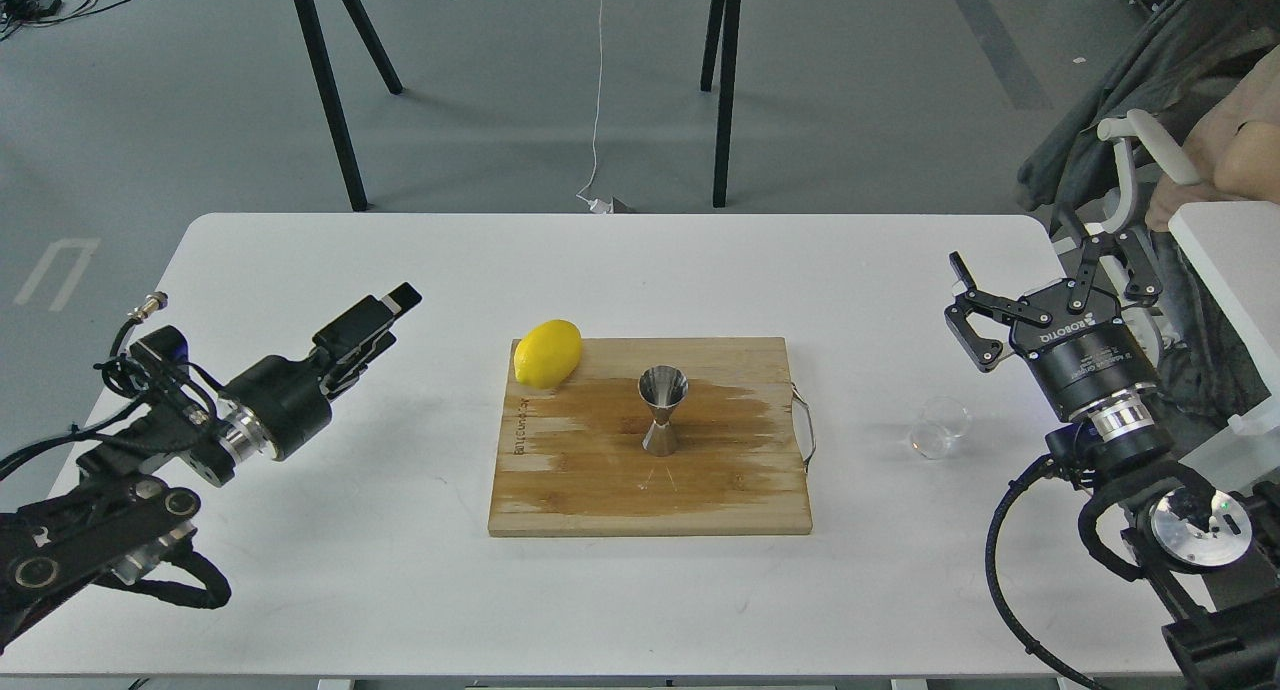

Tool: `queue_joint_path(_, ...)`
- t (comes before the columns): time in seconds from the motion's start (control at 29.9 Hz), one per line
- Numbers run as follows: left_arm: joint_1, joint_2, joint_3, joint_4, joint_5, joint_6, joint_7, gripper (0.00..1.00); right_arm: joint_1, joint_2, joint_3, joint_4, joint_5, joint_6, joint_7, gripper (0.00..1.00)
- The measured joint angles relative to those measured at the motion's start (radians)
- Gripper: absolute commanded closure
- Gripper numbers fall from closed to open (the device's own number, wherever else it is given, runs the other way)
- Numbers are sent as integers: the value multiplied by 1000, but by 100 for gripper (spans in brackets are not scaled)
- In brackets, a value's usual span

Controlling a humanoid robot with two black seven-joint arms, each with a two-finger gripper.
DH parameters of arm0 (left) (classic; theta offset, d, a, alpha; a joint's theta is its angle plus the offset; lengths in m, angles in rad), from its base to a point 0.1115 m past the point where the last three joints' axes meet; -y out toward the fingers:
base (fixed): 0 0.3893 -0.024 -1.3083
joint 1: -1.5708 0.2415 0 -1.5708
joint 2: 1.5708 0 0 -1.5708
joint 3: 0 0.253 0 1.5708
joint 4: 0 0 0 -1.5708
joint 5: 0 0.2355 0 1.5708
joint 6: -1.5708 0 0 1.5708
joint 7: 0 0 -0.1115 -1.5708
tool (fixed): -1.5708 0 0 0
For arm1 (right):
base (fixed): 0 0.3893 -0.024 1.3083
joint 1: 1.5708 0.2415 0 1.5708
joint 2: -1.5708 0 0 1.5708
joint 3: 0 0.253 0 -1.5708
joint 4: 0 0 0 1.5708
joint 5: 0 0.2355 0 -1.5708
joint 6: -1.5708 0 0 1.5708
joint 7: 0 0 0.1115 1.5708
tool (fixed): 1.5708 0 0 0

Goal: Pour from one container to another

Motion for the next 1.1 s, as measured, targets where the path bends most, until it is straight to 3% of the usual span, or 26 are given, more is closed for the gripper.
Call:
queue_joint_path(0.07, -4, 26, -44, 54, -137, -196, 0, 1, -7, -7, -6, 9, 93, 0, -12, 1)
queue_joint_path(0.17, -5, 35, -91, 154, -321, -266, 0, 1, -52, -37, -18, 59, 240, 0, -34, 1)
queue_joint_path(0.3, -4, 21, -119, 226, -541, -275, 0, 1, -163, -79, -11, 151, 310, -44, -40, 1)
queue_joint_path(0.5, -2, 12, -125, 236, -672, -276, 0, 1, -340, -113, 17, 243, 333, -279, -45, 1)
queue_joint_path(0.64, 3, 2, -125, 236, -714, -276, 0, 1, -415, -123, 22, 287, 336, -378, -46, 1)
queue_joint_path(0.87, 9, -9, -123, 236, -737, -276, 0, 1, -403, -112, 9, 272, 331, -471, -49, 1)
queue_joint_path(1.1, 9, -9, -122, 237, -738, -276, 0, 1, -299, -71, -23, 141, 327, -525, -77, 1)
